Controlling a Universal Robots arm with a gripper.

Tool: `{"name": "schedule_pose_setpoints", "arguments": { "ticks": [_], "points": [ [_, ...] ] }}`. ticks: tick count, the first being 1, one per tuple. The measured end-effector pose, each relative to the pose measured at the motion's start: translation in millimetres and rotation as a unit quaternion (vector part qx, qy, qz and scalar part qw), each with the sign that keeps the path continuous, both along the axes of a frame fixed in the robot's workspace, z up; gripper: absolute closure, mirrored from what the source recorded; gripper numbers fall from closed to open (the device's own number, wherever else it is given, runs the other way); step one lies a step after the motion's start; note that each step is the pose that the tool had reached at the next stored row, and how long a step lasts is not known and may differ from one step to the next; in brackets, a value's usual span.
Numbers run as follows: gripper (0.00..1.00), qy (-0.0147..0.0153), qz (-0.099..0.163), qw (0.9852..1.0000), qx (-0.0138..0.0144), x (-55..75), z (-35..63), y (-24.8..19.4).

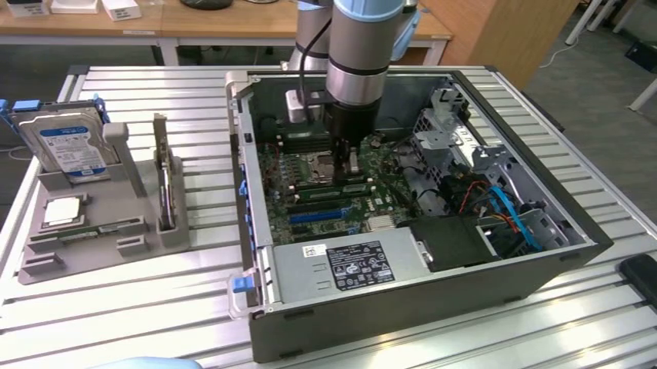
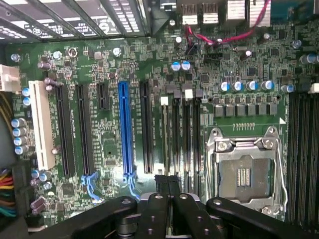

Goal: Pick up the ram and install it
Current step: 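Press down the ram until it locks into place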

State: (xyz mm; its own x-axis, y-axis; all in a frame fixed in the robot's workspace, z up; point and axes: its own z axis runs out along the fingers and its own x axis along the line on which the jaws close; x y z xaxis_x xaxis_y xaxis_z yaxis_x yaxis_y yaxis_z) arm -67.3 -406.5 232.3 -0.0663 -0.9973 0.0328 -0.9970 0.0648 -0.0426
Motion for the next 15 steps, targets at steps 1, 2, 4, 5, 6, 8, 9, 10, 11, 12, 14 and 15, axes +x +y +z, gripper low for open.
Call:
{"name": "schedule_pose_setpoints", "arguments": {
  "ticks": [1,2,4,5,6,8,9,10,11,12,14,15],
  "points": [
    [0.90,0.0005,0.000,1.0000,0.0000,1.1,0.3,0.0],
    [0.90,0.0011,0.000,1.0000,0.0000,2.3,0.8,0.0],
    [0.90,0.0024,0.000,1.0000,0.0001,4.1,1.9,0.0],
    [0.90,0.0033,0.000,1.0000,0.0001,4.6,2.7,0.0],
    [0.90,0.0042,0.000,1.0000,0.0001,5.2,3.5,0.0],
    [0.90,0.0058,0.000,1.0000,0.0000,6.1,5.3,0.0],
    [0.90,0.0067,0.000,1.0000,0.0001,6.6,6.1,0.0],
    [0.90,0.0078,0.000,1.0000,0.0000,7.2,7.1,0.0],
    [0.90,0.0088,0.000,1.0000,0.0000,7.7,8.1,0.0],
    [0.90,0.0098,0.000,1.0000,0.0000,8.3,9.2,0.0],
    [0.90,0.0120,0.000,0.9999,0.0000,9.3,11.4,0.0],
    [0.90,0.0131,0.000,0.9999,0.0000,9.8,12.5,0.0]
  ]
}}
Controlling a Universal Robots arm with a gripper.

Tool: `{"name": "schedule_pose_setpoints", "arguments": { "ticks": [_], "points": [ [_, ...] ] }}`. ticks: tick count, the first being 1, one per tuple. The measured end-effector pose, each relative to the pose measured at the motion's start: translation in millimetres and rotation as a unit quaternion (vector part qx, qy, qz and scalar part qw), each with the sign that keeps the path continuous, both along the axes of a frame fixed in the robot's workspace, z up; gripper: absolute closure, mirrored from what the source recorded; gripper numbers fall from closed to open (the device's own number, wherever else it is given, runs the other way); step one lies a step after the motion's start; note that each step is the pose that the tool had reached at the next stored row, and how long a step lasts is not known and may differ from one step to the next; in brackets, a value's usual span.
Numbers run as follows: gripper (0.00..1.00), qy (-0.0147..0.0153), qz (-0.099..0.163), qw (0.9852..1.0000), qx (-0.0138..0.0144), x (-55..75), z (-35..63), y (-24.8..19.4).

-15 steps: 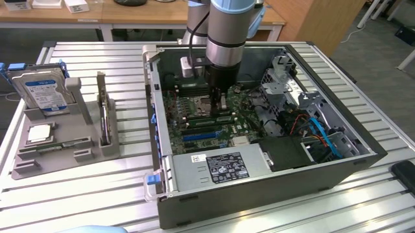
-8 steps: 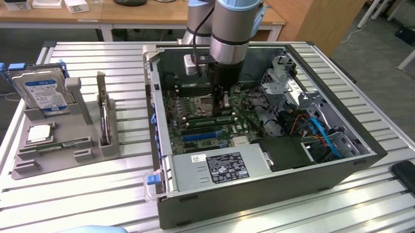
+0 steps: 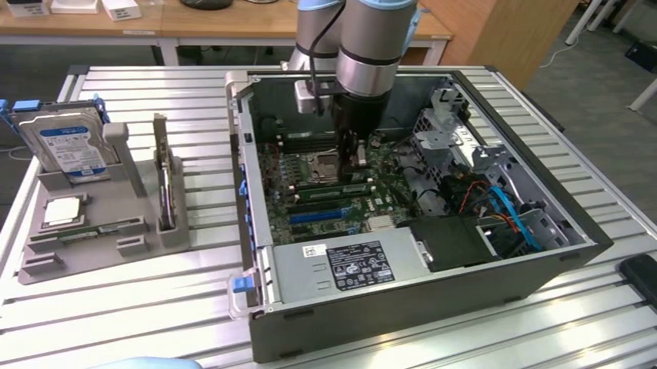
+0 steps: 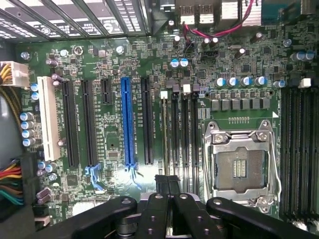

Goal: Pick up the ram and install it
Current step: 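Press down the ram until it locks into place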

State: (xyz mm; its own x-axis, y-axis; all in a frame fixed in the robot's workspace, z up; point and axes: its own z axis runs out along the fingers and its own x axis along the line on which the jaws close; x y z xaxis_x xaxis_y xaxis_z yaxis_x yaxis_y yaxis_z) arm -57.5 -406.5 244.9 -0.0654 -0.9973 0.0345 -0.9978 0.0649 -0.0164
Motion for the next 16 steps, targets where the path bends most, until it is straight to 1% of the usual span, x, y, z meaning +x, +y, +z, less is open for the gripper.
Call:
{"name": "schedule_pose_setpoints", "arguments": {
  "ticks": [6,10,11,16],
  "points": [
    [0.90,0.0067,0.000,1.0000,0.0000,2.5,7.3,0.0],
    [0.90,0.0104,0.000,0.9999,0.0000,3.4,13.5,0.0],
    [0.90,0.0146,0.000,0.9999,0.0000,4.0,22.5,0.0],
    [0.90,0.0186,0.000,0.9998,0.0000,4.5,31.3,0.0]
  ]
}}
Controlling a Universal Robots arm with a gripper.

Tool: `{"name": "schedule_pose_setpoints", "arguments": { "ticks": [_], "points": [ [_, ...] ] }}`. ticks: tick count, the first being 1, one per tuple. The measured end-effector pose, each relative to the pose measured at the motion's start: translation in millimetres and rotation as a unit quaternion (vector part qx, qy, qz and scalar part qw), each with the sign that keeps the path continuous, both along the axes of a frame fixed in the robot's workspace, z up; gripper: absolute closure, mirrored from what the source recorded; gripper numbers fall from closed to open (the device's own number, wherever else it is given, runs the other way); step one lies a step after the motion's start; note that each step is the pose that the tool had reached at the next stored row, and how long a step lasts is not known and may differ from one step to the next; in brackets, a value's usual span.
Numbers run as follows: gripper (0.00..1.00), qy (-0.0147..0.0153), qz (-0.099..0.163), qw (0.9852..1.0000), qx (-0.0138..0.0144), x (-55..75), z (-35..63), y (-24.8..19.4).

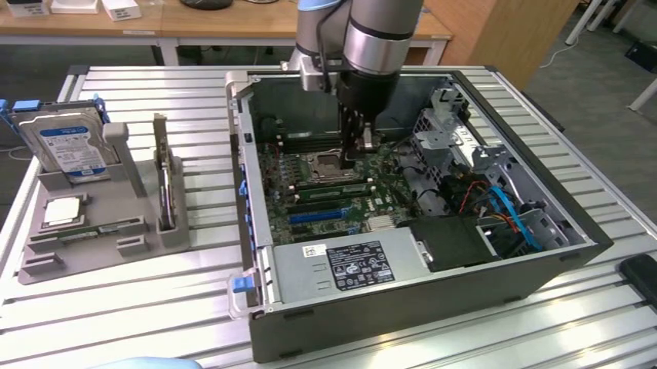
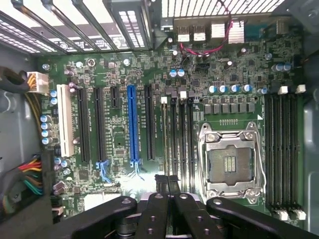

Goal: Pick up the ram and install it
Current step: 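Press down the ram until it locks into place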

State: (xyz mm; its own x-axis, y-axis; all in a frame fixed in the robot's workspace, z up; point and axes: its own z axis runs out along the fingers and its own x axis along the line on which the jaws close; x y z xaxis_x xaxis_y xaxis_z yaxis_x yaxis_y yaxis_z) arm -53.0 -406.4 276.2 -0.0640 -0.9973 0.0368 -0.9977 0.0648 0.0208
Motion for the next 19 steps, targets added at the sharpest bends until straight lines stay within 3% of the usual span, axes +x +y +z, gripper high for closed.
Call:
{"name": "schedule_pose_setpoints", "arguments": {
  "ticks": [14,19],
  "points": [
    [0.90,0.0116,0.000,0.9999,0.0000,0.8,22.1,0.0],
    [0.90,0.0124,0.000,0.9999,0.0000,0.8,22.7,0.0]
  ]
}}
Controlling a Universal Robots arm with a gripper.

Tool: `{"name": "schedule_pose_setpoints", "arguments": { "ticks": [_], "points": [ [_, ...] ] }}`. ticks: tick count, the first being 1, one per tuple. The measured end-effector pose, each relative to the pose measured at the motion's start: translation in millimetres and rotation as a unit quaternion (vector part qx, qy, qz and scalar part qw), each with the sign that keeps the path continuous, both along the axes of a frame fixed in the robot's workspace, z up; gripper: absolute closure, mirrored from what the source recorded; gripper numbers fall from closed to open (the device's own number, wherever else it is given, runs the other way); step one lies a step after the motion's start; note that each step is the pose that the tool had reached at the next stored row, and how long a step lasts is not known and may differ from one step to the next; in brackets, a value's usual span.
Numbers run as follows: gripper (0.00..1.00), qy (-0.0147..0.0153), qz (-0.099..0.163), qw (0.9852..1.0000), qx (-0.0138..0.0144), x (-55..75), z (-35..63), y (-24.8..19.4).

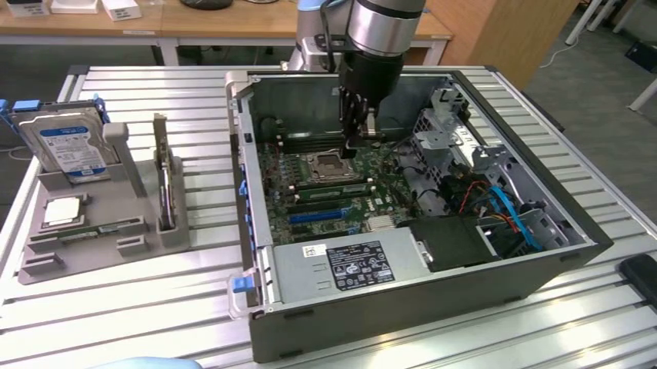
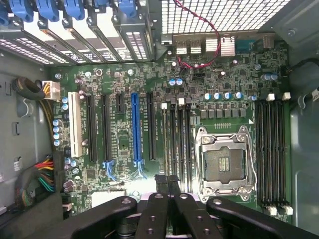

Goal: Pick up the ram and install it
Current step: 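Press down the ram until it locks into place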

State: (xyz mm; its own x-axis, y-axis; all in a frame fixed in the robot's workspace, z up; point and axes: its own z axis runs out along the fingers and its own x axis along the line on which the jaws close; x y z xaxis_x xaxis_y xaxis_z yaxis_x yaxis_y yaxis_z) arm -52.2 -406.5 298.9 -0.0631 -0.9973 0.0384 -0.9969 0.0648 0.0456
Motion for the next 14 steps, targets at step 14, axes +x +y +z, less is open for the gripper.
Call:
{"name": "schedule_pose_setpoints", "arguments": {
  "ticks": [14],
  "points": [
    [0.90,0.0004,-0.011,0.9999,0.0000,0.0,0.0,0.2]
  ]
}}
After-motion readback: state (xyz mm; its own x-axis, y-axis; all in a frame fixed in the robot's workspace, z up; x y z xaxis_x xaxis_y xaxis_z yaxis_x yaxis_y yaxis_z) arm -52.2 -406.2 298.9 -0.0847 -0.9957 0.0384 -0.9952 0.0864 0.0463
